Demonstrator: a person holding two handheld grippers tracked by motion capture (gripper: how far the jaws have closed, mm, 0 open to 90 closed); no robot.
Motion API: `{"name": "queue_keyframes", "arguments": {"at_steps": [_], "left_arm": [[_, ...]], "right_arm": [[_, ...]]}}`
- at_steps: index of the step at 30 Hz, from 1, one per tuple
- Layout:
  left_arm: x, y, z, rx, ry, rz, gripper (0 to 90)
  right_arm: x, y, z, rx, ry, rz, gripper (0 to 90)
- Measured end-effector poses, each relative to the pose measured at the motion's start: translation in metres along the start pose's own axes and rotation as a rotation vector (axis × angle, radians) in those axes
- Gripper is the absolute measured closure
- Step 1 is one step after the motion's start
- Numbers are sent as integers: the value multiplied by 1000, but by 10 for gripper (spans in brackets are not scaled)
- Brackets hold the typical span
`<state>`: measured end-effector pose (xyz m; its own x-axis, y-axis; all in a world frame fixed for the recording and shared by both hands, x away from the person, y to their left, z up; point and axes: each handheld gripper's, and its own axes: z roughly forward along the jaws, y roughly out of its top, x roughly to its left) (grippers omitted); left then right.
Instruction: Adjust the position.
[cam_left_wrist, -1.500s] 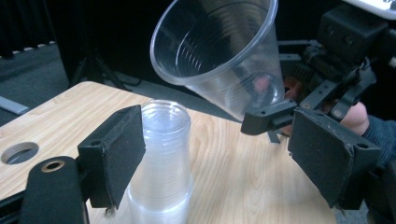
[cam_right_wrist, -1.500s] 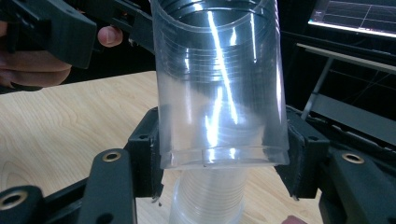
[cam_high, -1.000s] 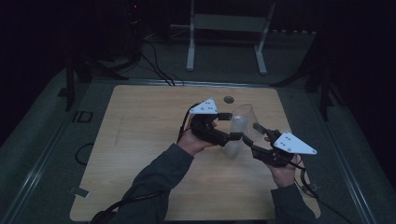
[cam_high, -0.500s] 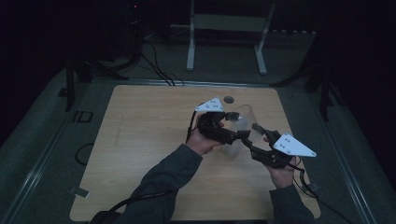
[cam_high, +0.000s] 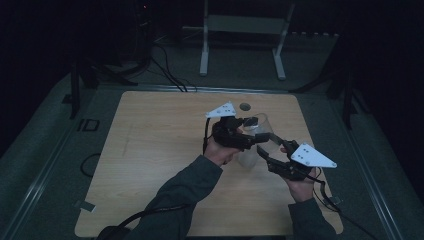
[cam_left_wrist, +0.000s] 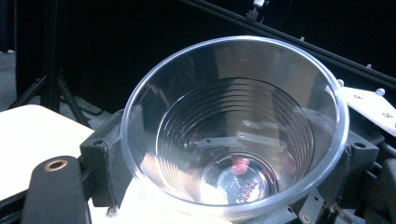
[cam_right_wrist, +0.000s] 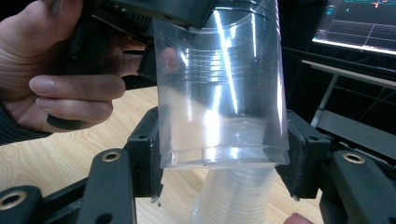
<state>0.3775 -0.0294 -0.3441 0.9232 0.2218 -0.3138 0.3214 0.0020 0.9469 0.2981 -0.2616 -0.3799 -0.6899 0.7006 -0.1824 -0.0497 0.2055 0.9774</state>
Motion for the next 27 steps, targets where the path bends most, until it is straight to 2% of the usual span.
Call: {"name": "queue_keyframes", "arguments": {"at_steps": [8,14,15,19,27], "left_arm": [[-2,-1,1,1,-9,9,262],[-5,-2,1,4,-11,30,294],[-6,-1,1,9,-1,43,294],[-8,0,0,20,18,69,297],[-14,0,2,44,37,111,299]], "right_arm": [[0,0,0,15,3,1,408],[1,-2,0,63,-3,-8,324],[1,-3,-2,74,-7,-6,291],[-1,-4,-6,88,-18,-3,258],[-4,-3,-15,127,-28,-20,240]]}}
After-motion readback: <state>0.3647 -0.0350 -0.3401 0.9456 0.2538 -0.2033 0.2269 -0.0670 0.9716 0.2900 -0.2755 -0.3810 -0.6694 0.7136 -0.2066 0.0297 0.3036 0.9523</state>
